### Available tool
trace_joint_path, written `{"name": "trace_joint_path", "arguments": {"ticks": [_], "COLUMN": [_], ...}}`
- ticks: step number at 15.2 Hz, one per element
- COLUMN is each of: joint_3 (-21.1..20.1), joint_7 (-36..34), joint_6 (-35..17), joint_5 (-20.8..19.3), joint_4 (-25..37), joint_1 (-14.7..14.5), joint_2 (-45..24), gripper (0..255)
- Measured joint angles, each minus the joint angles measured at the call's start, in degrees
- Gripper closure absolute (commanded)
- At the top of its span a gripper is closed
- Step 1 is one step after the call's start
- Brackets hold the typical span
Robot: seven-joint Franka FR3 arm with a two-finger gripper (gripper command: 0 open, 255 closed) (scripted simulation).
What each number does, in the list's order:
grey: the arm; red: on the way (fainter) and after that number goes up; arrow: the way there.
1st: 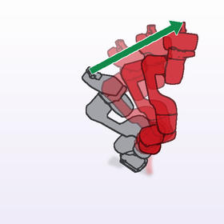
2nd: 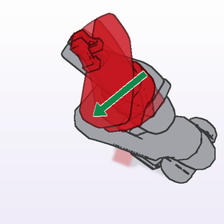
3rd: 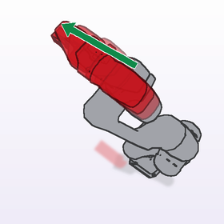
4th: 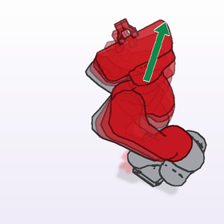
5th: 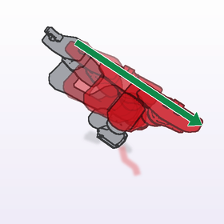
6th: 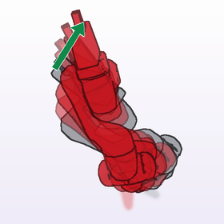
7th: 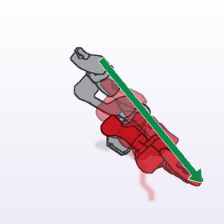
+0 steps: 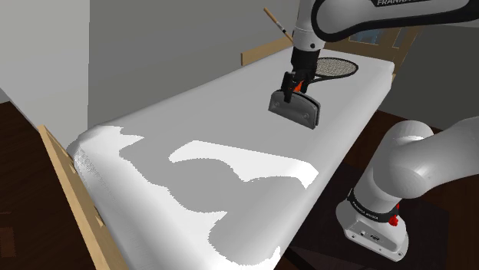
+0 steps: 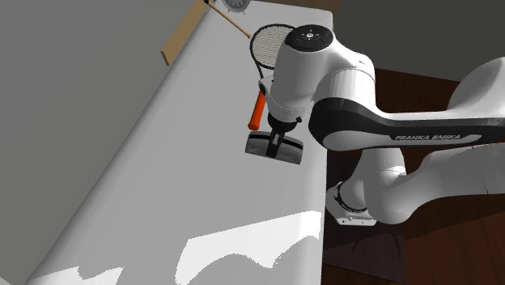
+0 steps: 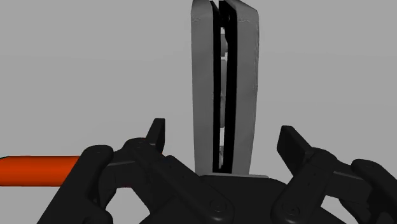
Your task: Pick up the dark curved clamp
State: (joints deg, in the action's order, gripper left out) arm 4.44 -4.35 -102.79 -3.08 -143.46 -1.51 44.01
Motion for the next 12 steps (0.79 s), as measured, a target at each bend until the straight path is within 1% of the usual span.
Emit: {"name": "trace_joint_path", "arguments": {"ticks": [10, 12], "joint_3": [0.0, 0.0], "joint_7": [0.0, 0.1], "joint_6": [-0.2, 0.7], "joint_5": [0.0, 0.0], "joint_4": [-0.1, 0.7], "joint_1": [0.0, 0.0], "joint_2": [0.0, -0.1], "gripper": [255, 255]}}
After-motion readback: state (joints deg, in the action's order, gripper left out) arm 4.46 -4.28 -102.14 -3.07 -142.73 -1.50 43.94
